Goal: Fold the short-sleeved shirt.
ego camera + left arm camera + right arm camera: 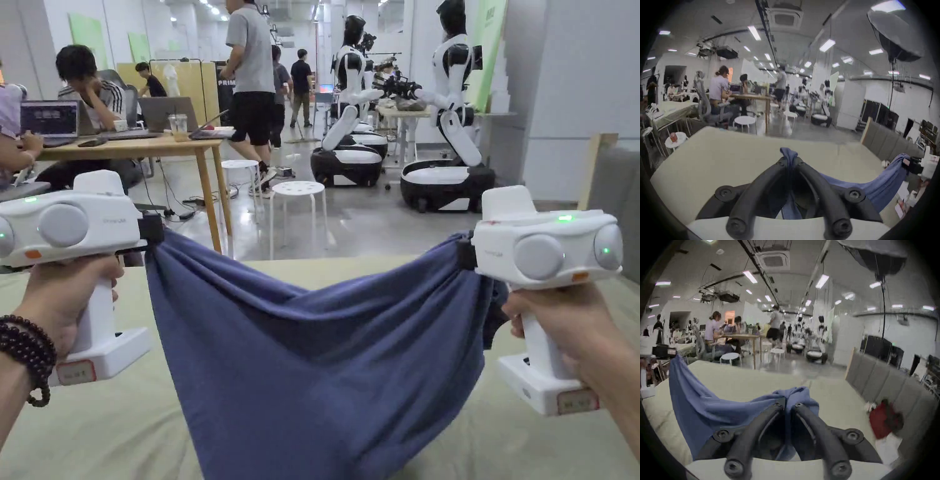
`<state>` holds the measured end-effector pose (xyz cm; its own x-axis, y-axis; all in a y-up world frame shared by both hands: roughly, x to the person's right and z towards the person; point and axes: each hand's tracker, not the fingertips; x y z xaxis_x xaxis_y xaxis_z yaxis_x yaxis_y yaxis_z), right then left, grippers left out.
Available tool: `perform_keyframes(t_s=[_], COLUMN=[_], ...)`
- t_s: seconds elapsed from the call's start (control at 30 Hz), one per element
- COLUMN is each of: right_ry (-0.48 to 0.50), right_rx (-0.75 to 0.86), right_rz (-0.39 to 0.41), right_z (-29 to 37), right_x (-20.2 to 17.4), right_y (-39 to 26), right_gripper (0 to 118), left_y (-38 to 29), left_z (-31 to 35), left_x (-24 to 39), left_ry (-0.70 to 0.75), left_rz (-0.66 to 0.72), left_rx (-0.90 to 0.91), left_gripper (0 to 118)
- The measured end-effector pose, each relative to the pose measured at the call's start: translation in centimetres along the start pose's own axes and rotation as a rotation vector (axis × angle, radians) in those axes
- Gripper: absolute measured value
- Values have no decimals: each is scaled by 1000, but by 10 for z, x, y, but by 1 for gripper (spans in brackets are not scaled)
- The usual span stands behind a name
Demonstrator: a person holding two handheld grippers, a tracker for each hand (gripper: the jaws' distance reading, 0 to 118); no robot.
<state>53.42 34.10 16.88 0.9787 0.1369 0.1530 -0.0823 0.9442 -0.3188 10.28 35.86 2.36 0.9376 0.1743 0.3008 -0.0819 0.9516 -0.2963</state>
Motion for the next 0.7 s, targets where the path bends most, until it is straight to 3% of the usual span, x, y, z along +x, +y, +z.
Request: perform_keyframes(t_s=[0.13, 0.23, 0.37, 0.53, 0.7], right_ry=[-117, -91, -111, -119, -113], right_rx=[25, 40, 67, 83, 3], right_rz=[-20, -91, -109, -96, -88], right_z=[-31, -52, -61, -67, -91], right_x=[17, 29, 37, 39, 41], right_y=[70, 105, 128, 116, 61], right_gripper=[6, 6, 6, 6, 6], left_y=[48, 73, 96, 96, 49], left_z=[2, -5, -17, -34, -52], left_x=[-5, -6, 6, 15, 13], left_ry=[89, 77, 74, 84, 54], left_rz=[-59, -27, -71, -78, -67], left_rx=[81, 123, 163, 171, 116], left_gripper=[5, 5, 5, 5, 5])
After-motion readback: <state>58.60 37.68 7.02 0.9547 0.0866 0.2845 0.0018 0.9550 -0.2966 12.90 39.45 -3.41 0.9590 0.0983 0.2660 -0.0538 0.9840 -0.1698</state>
